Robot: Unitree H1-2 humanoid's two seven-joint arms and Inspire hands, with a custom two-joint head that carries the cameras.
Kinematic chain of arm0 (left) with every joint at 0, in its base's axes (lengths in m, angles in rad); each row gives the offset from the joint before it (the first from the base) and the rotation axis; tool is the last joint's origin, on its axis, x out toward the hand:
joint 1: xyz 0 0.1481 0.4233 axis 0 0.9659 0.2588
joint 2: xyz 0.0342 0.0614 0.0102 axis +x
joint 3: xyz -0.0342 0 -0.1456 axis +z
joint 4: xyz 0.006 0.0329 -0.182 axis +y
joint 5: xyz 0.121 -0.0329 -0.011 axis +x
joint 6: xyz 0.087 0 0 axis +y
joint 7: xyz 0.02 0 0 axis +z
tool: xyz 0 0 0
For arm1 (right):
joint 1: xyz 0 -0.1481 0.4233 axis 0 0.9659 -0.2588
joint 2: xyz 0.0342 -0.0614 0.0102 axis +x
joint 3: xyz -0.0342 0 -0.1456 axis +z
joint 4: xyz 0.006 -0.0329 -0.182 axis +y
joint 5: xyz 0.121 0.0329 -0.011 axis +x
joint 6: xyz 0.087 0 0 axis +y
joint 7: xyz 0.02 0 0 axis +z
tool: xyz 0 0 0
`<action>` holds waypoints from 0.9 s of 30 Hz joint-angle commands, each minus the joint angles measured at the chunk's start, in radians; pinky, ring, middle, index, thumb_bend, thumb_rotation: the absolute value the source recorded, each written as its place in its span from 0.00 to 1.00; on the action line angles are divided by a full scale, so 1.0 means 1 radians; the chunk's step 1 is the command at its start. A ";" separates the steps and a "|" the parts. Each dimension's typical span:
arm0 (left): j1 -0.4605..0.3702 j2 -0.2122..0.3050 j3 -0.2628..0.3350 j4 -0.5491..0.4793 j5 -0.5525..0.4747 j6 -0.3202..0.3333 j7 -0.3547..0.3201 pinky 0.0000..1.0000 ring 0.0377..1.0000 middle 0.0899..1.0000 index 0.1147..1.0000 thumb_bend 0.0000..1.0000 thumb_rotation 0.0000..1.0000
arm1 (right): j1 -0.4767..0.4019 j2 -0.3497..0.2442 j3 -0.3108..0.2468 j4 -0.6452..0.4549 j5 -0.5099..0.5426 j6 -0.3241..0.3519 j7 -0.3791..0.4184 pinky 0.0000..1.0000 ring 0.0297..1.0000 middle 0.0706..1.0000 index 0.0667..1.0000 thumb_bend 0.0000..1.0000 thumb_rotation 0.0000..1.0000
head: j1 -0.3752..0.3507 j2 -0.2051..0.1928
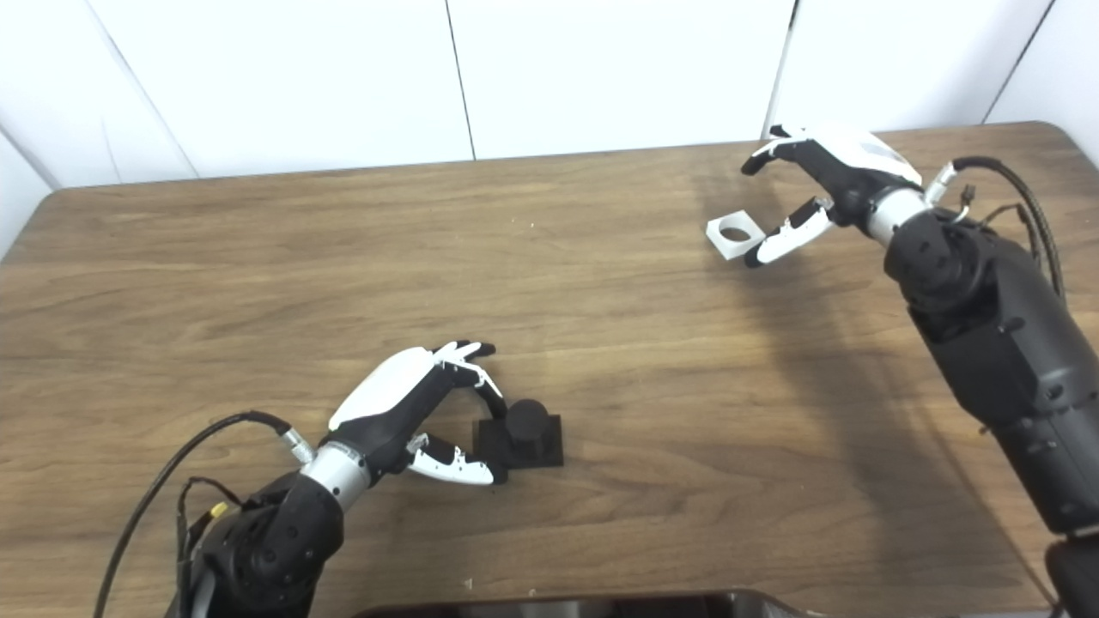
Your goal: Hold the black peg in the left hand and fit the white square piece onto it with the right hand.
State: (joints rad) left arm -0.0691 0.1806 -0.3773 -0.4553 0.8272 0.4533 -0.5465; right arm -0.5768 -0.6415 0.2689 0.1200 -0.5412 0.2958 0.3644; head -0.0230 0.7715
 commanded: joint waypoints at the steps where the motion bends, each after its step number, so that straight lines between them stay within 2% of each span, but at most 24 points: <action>1: -0.016 -0.001 0.003 -0.009 0.008 -0.006 0.018 1.00 1.00 0.95 0.43 0.49 0.08 | -0.071 -0.011 -0.004 -0.001 -0.020 -0.036 -0.004 1.00 1.00 0.98 0.75 0.86 0.15 | -0.001 0.000; 8: -0.016 -0.009 0.013 -0.021 0.002 0.008 0.005 1.00 1.00 0.96 0.43 0.49 0.08 | -0.127 -0.007 0.043 0.089 -0.064 -0.073 0.001 1.00 1.00 0.98 0.71 0.90 0.14 | -0.024 0.001; 17: -0.021 -0.016 0.019 -0.026 0.003 0.010 -0.006 0.99 1.00 0.96 0.43 0.49 0.08 | -0.167 -0.004 0.055 0.124 -0.087 -0.095 0.023 1.00 1.00 0.97 0.68 0.89 0.12 | -0.042 0.020; 27: -0.027 -0.023 0.003 -0.032 0.040 0.011 -0.025 0.99 1.00 0.96 0.43 0.49 0.08 | -0.189 -0.010 0.079 0.153 -0.117 -0.118 0.060 1.00 1.00 0.97 0.65 0.89 0.10 | -0.039 0.015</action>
State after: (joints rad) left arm -0.0718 0.1612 -0.3718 -0.4566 0.8535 0.4609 -0.5655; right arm -0.7038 -0.6350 0.3604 0.2901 -0.6470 0.2100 0.4332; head -0.0614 0.7854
